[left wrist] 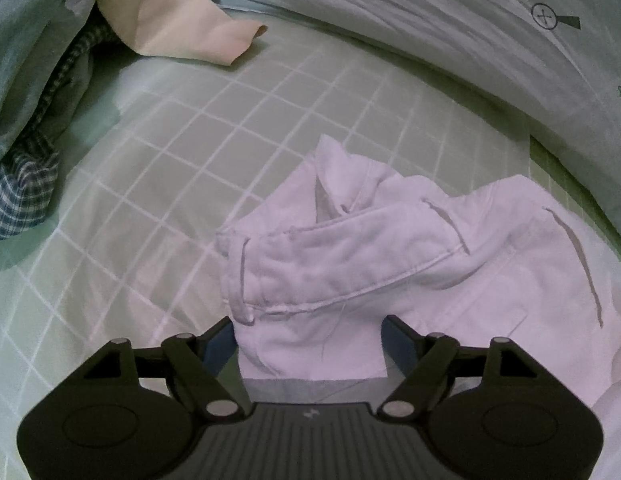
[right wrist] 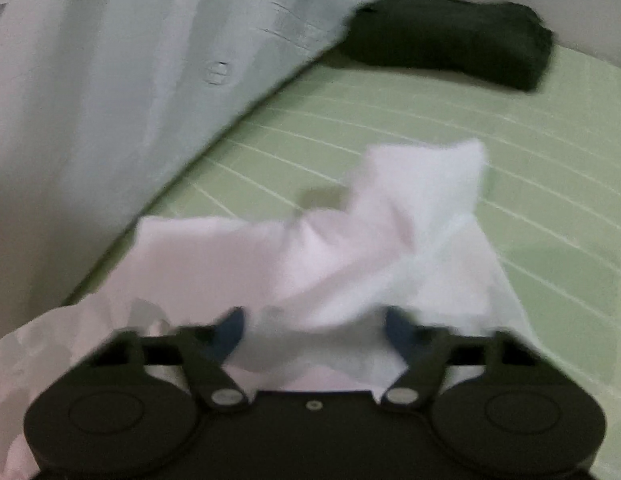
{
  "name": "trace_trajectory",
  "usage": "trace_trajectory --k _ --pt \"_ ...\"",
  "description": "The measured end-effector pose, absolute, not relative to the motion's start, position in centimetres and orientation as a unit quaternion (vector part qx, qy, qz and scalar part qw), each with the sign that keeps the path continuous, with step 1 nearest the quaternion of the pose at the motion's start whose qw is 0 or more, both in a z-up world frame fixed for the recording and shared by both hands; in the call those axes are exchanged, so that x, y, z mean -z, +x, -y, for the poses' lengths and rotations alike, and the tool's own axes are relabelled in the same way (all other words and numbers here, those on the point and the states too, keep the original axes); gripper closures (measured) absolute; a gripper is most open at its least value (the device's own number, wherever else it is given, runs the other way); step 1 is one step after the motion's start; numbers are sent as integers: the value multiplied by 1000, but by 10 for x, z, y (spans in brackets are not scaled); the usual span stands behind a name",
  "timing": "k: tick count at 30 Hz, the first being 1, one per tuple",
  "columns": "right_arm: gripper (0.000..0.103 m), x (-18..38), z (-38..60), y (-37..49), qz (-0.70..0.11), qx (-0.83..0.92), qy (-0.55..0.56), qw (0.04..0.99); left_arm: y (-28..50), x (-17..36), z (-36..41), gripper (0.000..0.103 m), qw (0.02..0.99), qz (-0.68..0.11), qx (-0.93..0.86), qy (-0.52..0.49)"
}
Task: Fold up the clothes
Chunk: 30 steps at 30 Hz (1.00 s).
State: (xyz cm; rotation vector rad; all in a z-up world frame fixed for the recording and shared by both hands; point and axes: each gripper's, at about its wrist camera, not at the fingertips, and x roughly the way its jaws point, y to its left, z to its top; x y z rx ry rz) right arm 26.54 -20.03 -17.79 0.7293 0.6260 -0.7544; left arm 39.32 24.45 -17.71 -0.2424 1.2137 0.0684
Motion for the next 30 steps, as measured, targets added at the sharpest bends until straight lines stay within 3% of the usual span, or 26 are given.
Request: trace_trajectory --k 4,9,12,18,20,21,24,27,30 --pt "90 162 215 271 -292 333 351 825 393 180 -244 21 815 -569 -27 -109" --pt "95 132 240 272 -245 291 398 834 395 182 -242 15 815 -570 -12 -101" --pt "96 83 244 289 -201 267 355 873 396 184 -236 10 817 -570 0 -87" --pt "95 79 236 307 -234 283 284 886 394 185 -212 9 823 -562 36 -67" --pt "80 78 233 312 -245 288 261 888 394 184 -205 12 824 -561 36 -75" --pt "65 77 232 315 -250 291 249 889 394 183 -203 14 824 -560 35 -78" --pt "57 76 228 324 -267 297 213 892 391 169 -199 18 836 -541 51 -79" --pt "27 74 224 332 -283 304 176 893 390 152 -197 21 850 -518 65 -69" --pt "23 79 211 333 -285 273 173 902 394 134 -191 25 864 -491 90 -61"
